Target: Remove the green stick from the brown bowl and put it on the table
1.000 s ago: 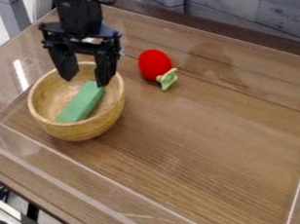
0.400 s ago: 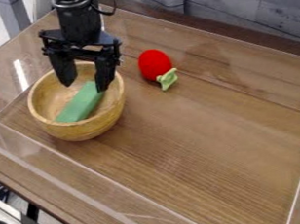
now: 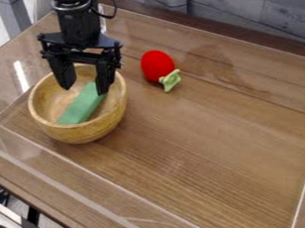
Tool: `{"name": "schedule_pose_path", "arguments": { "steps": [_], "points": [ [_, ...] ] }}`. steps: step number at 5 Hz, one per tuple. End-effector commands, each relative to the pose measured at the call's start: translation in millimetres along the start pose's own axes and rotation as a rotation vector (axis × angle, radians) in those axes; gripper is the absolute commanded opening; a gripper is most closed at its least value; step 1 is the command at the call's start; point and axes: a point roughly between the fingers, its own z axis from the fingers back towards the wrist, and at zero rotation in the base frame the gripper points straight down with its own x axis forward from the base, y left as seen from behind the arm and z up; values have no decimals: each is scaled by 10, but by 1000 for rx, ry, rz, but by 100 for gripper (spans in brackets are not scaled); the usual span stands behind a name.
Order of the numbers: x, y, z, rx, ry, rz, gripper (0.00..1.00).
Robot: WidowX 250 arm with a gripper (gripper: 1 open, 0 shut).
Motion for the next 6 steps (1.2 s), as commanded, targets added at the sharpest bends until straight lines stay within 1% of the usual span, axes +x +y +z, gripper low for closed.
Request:
{"name": "schedule_pose_path", "arguments": {
  "steps": [1,6],
  "points": [
    [21,12,55,9,-24,9,100],
    [56,-7,101,26,-44,25,100]
  ]
}}
